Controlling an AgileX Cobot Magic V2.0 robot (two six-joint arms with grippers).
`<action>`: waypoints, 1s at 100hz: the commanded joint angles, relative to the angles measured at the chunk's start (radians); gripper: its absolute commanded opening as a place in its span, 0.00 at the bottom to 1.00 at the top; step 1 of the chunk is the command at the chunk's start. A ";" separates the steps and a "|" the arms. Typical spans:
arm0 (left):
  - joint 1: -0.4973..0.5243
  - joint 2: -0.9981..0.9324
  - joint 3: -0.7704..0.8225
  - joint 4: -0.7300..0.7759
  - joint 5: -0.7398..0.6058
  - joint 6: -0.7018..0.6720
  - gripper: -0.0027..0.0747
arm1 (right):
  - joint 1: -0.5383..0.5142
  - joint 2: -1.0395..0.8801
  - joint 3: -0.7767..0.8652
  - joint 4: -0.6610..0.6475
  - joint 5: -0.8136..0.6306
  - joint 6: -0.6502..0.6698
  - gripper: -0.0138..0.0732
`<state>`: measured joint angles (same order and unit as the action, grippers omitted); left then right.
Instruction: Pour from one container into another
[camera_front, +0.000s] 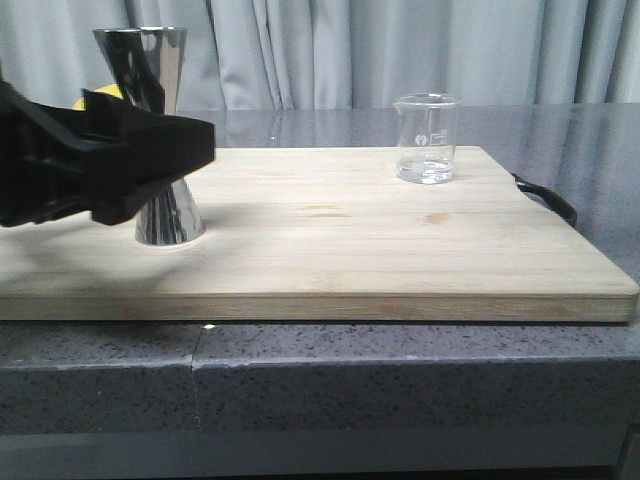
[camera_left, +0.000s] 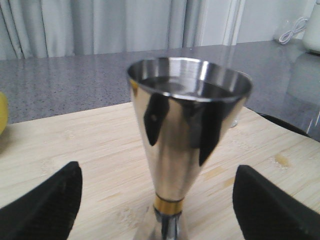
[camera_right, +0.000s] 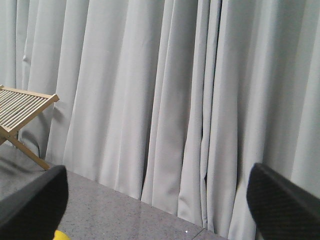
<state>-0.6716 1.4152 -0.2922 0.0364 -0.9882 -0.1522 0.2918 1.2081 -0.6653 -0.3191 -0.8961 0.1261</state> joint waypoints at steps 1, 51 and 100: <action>0.001 -0.065 0.011 -0.012 -0.062 -0.044 0.77 | 0.001 -0.032 -0.025 0.016 -0.079 0.000 0.91; -0.001 -0.344 0.084 0.017 0.079 -0.078 0.77 | 0.001 -0.032 -0.025 0.029 -0.075 0.000 0.91; -0.001 -0.896 -0.159 -0.309 0.534 0.409 0.76 | -0.083 -0.306 -0.067 0.100 0.250 -0.071 0.91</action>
<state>-0.6716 0.5881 -0.3321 -0.1823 -0.5021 0.1190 0.2266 0.9932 -0.6814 -0.2400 -0.6738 0.0687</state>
